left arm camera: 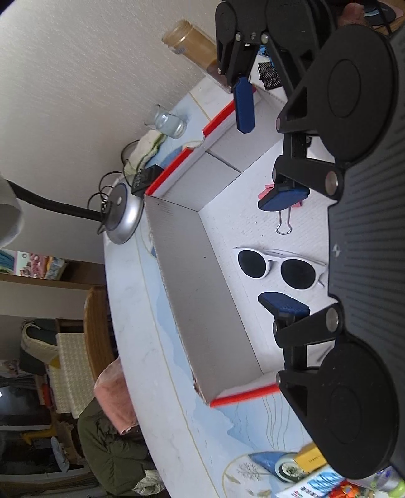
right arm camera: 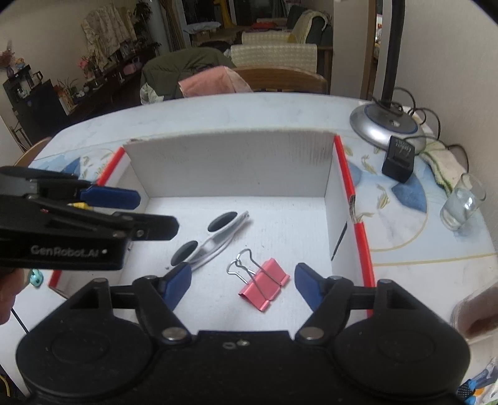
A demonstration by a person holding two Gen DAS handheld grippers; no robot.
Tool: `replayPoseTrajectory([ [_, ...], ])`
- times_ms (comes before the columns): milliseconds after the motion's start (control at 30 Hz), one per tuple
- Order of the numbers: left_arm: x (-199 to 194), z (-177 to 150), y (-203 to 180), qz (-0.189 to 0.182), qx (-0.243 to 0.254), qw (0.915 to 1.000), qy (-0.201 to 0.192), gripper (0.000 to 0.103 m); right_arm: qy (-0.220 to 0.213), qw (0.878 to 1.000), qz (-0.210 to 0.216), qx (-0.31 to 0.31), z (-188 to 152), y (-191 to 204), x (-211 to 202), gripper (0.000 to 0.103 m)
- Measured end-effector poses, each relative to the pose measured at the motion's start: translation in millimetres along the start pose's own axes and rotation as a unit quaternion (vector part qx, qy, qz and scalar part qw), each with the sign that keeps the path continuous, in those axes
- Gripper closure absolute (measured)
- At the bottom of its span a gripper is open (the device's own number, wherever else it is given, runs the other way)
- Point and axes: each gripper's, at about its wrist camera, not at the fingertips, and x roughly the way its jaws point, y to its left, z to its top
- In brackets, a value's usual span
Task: Organize rigid objects
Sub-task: 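Open the right tool to drop the clip while the left tool releases the sunglasses, then withdraw both open tools from the box back toward the item pile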
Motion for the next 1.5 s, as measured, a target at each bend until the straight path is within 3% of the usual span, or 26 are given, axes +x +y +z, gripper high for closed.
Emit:
replayPoseTrajectory([
  [200,-35.7,-14.9,8.4,0.001,-0.013,0.9995,-0.029,0.046,-0.021,1.0,0.007,-0.005,-3.4,13.6,-19.5,0.024],
  [300,-54.3,-25.8,17.0,-0.002,-0.021,0.9989,-0.042,0.037,-0.036,0.999,0.008,-0.015,-7.4,25.4,-30.4,0.024],
  [467,-80.8,-44.5,40.0,0.002,-0.042,0.9976,-0.055,0.036,-0.047,0.999,0.011,-0.008,-14.5,45.6,-41.9,0.023],
  [567,-95.4,-56.5,56.3,0.007,-0.051,0.9968,-0.061,0.025,-0.05,0.998,0.02,-0.011,-20.3,61.9,-46.3,0.021],
  [667,-108.9,-68.3,73.4,0.009,-0.057,0.9963,-0.064,0.024,-0.052,0.998,0.025,-0.014,-25.0,81.3,-48.6,0.021],
  [800,-124.9,-83.1,94.4,0.012,-0.058,0.9959,-0.068,0.017,-0.055,0.998,0.031,-0.006,-29.0,105.6,-47.9,0.018],
  [967,-139.4,-102.6,120.4,0.027,-0.047,0.9965,-0.064,0.017,-0.055,0.998,0.034,-0.002,-33.7,137.5,-44.8,0.015],
  [1067,-147.6,-114.8,139.2,0.032,-0.045,0.9964,-0.064,0.009,-0.053,0.998,0.037,-0.002,-36.9,157.9,-41.3,0.014],
  [1167,-154.4,-128.0,158.7,0.022,-0.051,0.9962,-0.067,0.007,-0.047,0.998,0.041,-0.001,-39.6,176.9,-35.6,0.014],
  [1200,-156.3,-132.8,165.0,0.023,-0.051,0.9962,-0.067,0.0,-0.044,0.998,0.043,-0.001,-40.9,182.7,-33.4,0.014],
  [1500,-162.9,-173.9,209.3,0.017,-0.062,0.9954,-0.072,0.0,-0.029,0.999,0.043,0.0,-52.1,230.5,-12.8,0.014],
])
